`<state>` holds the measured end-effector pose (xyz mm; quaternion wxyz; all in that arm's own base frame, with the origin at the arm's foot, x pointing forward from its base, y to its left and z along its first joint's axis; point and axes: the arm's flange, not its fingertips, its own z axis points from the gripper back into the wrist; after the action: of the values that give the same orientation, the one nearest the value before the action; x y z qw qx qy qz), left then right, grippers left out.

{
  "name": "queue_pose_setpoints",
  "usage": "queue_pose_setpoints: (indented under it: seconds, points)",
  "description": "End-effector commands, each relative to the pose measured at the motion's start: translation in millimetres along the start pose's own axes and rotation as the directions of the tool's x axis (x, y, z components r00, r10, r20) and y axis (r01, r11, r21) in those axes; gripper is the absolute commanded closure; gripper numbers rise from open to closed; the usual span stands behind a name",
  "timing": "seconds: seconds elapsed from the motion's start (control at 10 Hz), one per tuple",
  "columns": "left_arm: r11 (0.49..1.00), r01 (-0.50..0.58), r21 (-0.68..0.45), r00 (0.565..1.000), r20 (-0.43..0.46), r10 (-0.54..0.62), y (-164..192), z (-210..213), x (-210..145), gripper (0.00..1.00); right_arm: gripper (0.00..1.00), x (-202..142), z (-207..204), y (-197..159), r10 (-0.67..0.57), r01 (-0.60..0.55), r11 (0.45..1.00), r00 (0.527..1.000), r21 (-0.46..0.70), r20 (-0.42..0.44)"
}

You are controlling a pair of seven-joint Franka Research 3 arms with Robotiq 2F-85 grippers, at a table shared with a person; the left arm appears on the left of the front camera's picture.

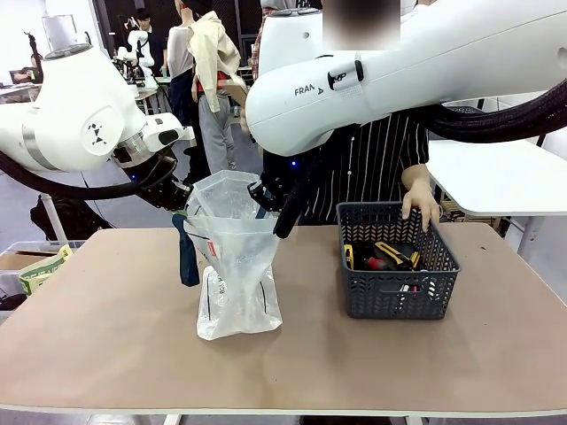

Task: Transfer purchased items from the store into the shopping bag.
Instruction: Move the Reusable shopping bag to the right side of the table.

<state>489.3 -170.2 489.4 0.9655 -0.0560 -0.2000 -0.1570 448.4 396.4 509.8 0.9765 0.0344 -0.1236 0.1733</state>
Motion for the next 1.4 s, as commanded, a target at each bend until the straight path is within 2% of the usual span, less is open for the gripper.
queue_pose_setpoints:
  seconds: [0.0,1.3]
  points:
    - [1.000,-0.003,0.001,1.000,0.004,0.003,1.2,1.2,-0.3,1.00,1.00,-1.6,0.2,-1.4,0.011,-0.011,1.000,1.000,0.002,0.002]
    - [1.000,-0.003,0.001,1.000,0.004,0.003,1.2,1.2,-0.3,1.00,1.00,-1.6,0.2,-1.4,0.011,-0.011,1.000,1.000,0.002,0.002]
